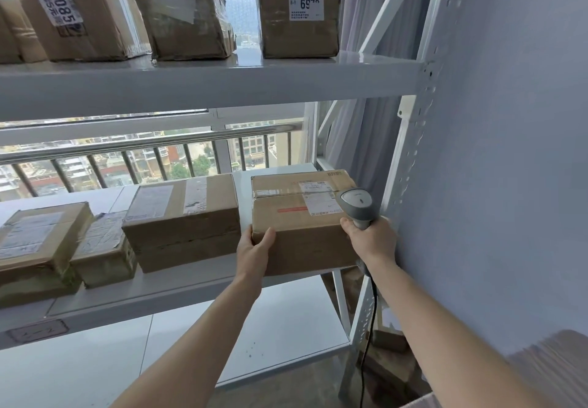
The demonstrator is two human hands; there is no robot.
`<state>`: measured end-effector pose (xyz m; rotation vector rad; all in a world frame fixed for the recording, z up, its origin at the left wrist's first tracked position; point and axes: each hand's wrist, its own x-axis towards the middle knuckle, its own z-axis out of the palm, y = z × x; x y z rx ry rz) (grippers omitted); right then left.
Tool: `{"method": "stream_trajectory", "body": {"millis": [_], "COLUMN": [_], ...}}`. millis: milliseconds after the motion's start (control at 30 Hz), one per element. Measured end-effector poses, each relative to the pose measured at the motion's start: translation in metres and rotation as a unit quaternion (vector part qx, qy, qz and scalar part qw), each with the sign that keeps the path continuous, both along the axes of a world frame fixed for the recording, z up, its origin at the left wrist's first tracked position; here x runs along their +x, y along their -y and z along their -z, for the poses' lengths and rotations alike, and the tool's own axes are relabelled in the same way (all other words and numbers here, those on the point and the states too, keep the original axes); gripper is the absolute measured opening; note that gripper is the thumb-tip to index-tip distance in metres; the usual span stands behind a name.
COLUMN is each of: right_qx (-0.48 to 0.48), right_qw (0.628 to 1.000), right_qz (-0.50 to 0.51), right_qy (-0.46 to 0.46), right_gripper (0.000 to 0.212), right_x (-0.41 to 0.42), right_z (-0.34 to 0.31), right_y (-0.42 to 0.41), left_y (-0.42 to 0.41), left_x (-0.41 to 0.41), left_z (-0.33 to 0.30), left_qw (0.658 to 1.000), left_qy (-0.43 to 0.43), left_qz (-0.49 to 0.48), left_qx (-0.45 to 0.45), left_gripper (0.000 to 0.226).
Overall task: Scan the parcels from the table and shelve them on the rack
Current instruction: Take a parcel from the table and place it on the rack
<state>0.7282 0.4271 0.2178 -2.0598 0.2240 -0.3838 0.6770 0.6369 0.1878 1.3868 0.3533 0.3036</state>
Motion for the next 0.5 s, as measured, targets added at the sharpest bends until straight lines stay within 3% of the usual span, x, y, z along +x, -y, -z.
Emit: {"method": "stream_trajectory", "body": {"millis": [133,267,367,500], "right_qx": [-0.022,-0.033,-0.035,-0.043], "right_qw": [1.0,0.999,0.999,0.999], "right_qz": [-0.005,-0.007,-0.005,-0.006], "right_qy": [0.001,-0.016,-0.007,-0.015], "right_gripper": [0.04,0.043,0.042,0.043], "right_x": [0.014,0.034,0.045,0.058], "right_z": [-0.006,-0.006,-0.008,-0.007], "right_y": [-0.004,-0.005,-0.006,-0.008], "left_y": [0.005,0.005,0.005,0.0], "left_x": [0.011,0.024,0.037,0.051], "left_z": [-0.008,-0.011,-0.014,-0.017], "left_qw": [0.998,0.977,0.95,0.932], "left_qy": [0.001,-0.012,-0.021,-0.066], "left_qz": [-0.028,-0.017,0.006,0.015], "left_qx": [0.062,0.212,0.311,0.355], "left_gripper": [0.027,0.06,0.059,0.05]}}
